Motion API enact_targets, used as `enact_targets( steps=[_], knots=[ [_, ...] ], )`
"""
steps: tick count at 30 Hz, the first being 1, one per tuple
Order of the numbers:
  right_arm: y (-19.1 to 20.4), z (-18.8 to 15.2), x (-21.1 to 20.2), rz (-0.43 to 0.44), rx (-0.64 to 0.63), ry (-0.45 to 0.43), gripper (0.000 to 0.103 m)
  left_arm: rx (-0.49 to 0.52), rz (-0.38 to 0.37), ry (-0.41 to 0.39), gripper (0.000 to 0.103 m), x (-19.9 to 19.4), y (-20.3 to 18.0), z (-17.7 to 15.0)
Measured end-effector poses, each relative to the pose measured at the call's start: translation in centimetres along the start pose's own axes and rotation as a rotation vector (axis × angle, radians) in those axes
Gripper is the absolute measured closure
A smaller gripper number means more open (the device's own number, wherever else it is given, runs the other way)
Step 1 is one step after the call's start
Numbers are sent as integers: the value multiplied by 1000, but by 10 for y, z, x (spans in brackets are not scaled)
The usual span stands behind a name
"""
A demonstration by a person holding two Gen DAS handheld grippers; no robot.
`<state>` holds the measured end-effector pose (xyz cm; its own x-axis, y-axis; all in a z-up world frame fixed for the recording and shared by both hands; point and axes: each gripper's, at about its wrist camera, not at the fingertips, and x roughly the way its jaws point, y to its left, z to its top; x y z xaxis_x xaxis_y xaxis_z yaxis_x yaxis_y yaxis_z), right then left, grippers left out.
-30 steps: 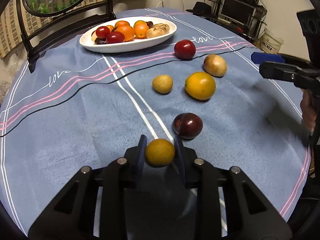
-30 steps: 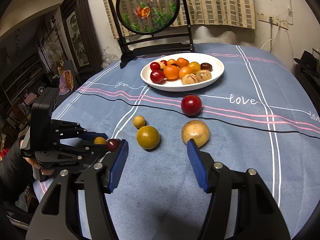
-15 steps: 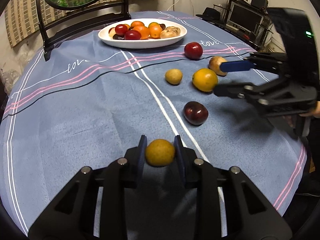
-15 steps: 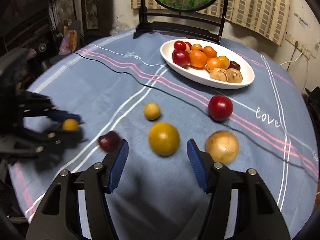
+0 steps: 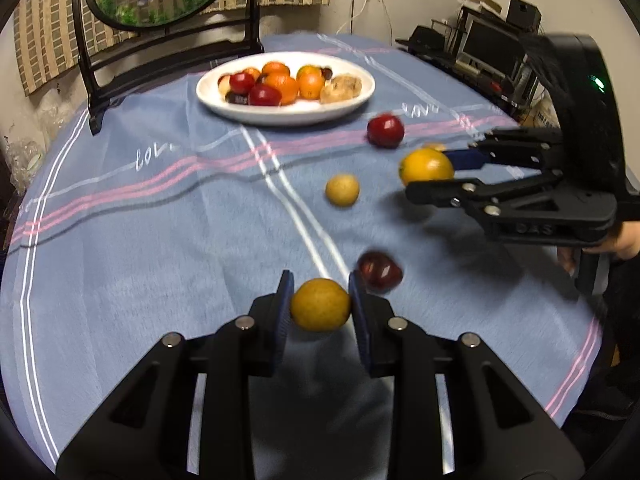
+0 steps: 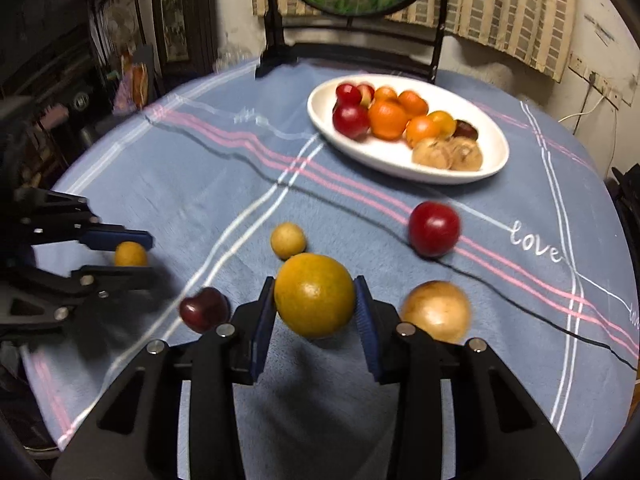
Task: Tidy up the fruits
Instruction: 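Close the right gripper on the large tangerine while the left gripper holds the yellow fruit, then carry the yellow fruit and tangerine over the white plate and open both grippers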
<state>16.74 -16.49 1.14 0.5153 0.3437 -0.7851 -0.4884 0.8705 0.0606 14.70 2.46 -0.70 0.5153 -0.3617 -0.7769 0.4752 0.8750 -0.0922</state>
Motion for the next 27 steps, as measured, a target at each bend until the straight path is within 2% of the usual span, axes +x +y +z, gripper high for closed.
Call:
enact_targets(
  steps=[5, 12, 18, 23, 27],
  knots=[
    [-25, 14, -34, 31, 56, -83, 64, -41, 38, -21, 74, 0, -3, 41],
    [-63, 61, -45, -13, 104, -173, 64, -112, 23, -49, 74, 23, 1, 118],
    [-94, 101, -6, -59, 155, -188, 64, -211, 50, -40, 74, 72, 22, 180],
    [-126, 120, 44, -42, 270, -133, 64, -230, 144, -21, 74, 109, 40, 205],
    [-138, 129, 67, -36, 299, -108, 64, -271, 125, -12, 74, 126, 55, 216]
  ],
)
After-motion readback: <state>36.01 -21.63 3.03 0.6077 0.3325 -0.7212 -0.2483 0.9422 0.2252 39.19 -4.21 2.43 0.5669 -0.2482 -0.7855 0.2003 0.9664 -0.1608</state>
